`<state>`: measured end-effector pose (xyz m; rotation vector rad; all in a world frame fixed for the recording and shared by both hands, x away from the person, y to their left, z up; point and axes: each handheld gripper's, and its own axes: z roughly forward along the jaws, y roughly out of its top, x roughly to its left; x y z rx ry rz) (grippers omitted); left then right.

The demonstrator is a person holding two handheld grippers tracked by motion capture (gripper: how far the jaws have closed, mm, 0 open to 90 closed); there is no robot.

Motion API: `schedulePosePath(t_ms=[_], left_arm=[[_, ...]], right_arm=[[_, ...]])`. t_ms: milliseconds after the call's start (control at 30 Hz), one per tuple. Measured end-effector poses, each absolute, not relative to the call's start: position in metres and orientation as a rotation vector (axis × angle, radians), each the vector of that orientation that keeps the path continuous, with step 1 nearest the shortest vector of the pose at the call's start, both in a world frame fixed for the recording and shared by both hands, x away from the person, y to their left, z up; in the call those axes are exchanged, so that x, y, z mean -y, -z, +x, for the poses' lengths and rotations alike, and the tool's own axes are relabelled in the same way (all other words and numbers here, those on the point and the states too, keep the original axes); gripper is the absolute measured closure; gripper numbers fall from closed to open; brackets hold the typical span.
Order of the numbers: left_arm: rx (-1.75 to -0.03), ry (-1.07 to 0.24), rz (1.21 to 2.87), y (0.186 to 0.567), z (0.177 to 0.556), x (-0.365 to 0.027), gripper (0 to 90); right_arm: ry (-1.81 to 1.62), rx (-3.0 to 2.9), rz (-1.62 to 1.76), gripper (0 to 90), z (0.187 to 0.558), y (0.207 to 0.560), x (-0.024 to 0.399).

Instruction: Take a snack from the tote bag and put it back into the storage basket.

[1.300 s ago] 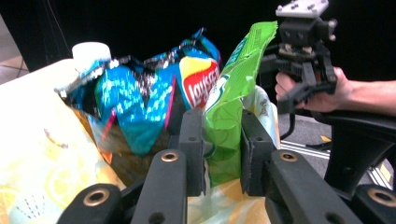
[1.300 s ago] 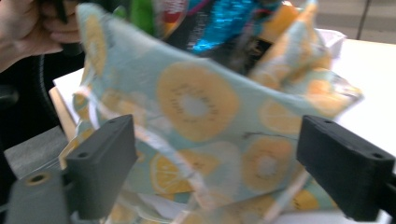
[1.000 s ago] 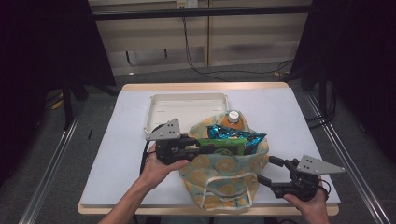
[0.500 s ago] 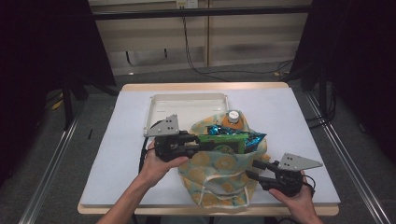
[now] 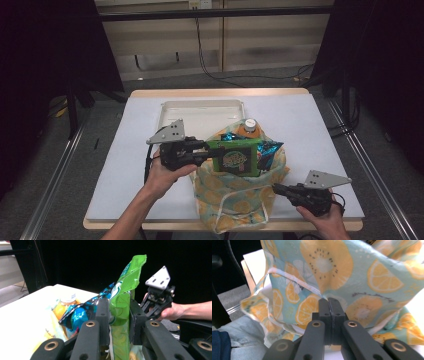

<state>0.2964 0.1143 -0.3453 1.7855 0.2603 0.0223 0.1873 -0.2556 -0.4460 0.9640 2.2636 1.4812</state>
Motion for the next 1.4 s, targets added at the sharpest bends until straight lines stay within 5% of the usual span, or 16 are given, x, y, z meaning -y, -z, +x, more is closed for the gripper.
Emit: schedulePosePath(t_ms=[167,700,933,1400], left_arm=[[-0.266,-0.023,1.836,0.355,0.295,-0.118,74.6],[-0.257,-0.049,1.789,0.336,0.299,-0.126,74.6],[-0.257,-0.069,1.752,0.316,0.307,-0.134,74.5],[-0.296,-0.100,1.713,0.296,0.324,-0.162,74.6]], right_arm=[[-1.539,-2.216,0.987,63.6,0.183,0.444,0.262],[-1.553,-2.084,1.052,12.6,0.182,0.437,0.268],[-1.572,-2.079,1.055,0.4,0.183,0.437,0.269],[-1.588,-2.074,1.058,1.1,0.184,0.439,0.270]])
